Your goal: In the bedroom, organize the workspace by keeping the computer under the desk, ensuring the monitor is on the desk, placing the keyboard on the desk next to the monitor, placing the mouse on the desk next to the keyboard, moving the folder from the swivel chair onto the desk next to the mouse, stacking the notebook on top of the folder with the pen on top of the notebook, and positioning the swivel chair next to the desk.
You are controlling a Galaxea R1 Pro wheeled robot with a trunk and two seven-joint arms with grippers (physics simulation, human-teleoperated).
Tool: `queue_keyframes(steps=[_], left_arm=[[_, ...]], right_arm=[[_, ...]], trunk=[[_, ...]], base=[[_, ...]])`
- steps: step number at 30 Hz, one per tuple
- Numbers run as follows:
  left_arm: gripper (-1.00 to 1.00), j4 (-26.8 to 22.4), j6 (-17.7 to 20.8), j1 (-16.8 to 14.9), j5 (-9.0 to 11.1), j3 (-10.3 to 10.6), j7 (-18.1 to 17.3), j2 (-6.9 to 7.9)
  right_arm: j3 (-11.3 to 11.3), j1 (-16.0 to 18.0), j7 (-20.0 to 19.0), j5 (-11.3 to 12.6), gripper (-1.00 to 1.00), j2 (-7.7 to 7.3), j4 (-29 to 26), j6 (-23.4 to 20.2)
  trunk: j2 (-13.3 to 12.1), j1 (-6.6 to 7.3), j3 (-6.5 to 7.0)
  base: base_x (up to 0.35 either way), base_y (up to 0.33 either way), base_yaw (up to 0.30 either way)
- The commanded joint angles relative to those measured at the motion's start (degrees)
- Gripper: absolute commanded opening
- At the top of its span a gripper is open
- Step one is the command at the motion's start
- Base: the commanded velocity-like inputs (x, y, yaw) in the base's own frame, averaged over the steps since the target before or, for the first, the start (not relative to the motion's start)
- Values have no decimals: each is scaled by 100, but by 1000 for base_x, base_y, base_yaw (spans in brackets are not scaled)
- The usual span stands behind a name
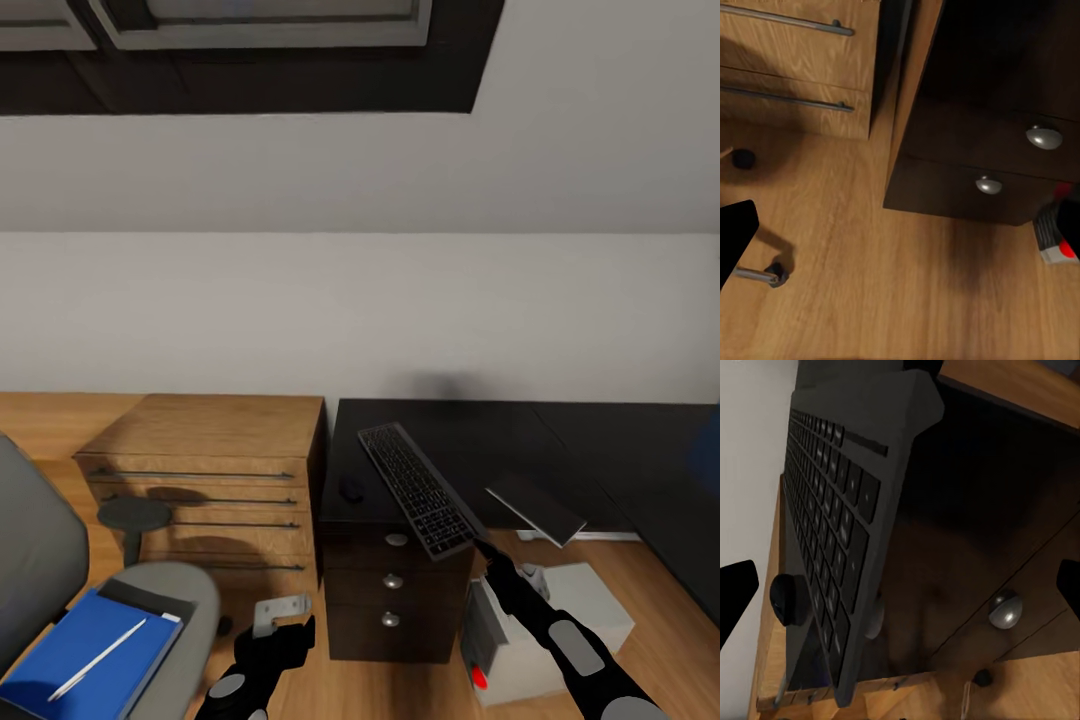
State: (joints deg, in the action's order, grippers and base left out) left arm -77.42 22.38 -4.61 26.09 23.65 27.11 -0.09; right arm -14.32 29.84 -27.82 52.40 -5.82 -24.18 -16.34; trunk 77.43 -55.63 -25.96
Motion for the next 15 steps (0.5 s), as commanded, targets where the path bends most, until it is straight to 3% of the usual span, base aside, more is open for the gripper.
queue_keyframes(steps=[1, 15], left_arm=[[100, -2, 12, -5, 48, 11, 49, 1], [100, 16, 7, -5, 45, 17, 48, 9]], right_arm=[[-27, 4, -13, 42, 100, 2, 1, -53], [-27, 4, -21, 42, 100, 2, 1, -54]], trunk=[[3, -3, -6], [3, -3, -6]], base=[[230, 0, 0], [135, 0, 0]])
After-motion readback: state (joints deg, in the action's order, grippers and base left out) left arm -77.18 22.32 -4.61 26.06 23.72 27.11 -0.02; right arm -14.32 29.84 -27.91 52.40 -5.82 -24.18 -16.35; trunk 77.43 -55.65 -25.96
